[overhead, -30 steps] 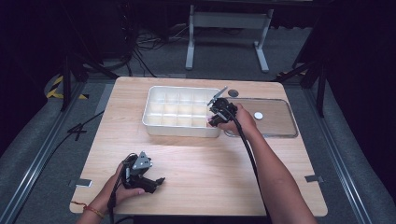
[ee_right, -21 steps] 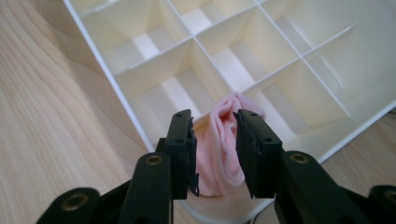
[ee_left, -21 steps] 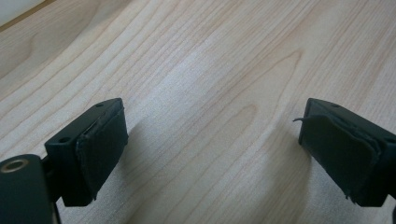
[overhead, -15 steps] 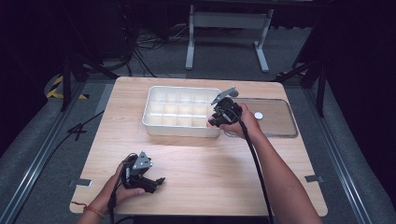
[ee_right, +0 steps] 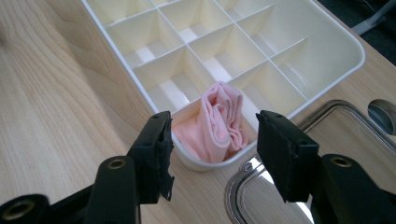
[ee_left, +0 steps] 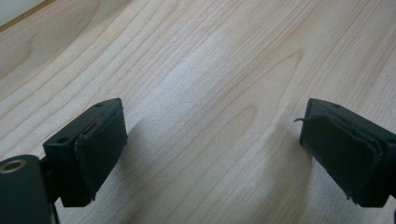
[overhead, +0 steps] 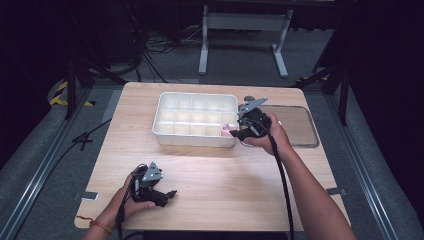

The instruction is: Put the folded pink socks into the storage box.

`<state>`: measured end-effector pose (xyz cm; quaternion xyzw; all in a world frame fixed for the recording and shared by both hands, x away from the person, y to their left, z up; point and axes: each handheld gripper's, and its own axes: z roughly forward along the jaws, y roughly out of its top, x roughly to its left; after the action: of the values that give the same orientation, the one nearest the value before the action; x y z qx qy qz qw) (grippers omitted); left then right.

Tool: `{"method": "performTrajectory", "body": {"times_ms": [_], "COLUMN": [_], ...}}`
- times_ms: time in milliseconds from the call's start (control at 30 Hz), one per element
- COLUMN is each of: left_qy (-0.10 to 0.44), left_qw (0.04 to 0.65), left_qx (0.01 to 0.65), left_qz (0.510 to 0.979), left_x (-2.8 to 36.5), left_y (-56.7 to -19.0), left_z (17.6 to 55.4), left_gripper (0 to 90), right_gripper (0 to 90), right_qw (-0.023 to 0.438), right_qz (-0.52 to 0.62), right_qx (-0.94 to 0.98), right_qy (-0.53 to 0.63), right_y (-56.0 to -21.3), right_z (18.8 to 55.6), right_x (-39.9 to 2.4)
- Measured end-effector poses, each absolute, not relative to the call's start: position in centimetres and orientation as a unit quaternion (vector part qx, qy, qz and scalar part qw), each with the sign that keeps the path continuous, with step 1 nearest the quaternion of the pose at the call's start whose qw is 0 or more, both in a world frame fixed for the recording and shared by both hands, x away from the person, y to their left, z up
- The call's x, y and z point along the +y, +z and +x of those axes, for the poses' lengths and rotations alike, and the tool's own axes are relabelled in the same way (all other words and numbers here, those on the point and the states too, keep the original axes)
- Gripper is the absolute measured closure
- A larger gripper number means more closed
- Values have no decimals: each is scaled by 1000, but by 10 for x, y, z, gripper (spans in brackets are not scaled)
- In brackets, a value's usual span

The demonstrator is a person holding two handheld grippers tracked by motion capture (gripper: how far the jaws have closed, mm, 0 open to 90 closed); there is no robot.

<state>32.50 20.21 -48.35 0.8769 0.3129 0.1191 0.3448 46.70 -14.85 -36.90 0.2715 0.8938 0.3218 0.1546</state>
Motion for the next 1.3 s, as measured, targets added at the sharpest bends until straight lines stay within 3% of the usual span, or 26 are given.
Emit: {"method": "performTrajectory", "body": {"times_ms": [300,800,1300], "left_qy": [117,117,118], "left_qw": [340,340,340], "left_qx": [313,314,315], "left_qz": [879,879,878], "left_x": [202,202,202], "left_y": [-483,-483,-483], "left_z": [325,325,325], "left_gripper": [73,73,73], "right_gripper": [404,394,382], "right_qw": [169,191,189], "right_qz": [266,237,234], "right_qx": [893,903,909], "right_qy": [322,303,290], "right_y": [-366,-372,-399], "right_z": [453,425,397], "right_x": [-159,-175,-193]}}
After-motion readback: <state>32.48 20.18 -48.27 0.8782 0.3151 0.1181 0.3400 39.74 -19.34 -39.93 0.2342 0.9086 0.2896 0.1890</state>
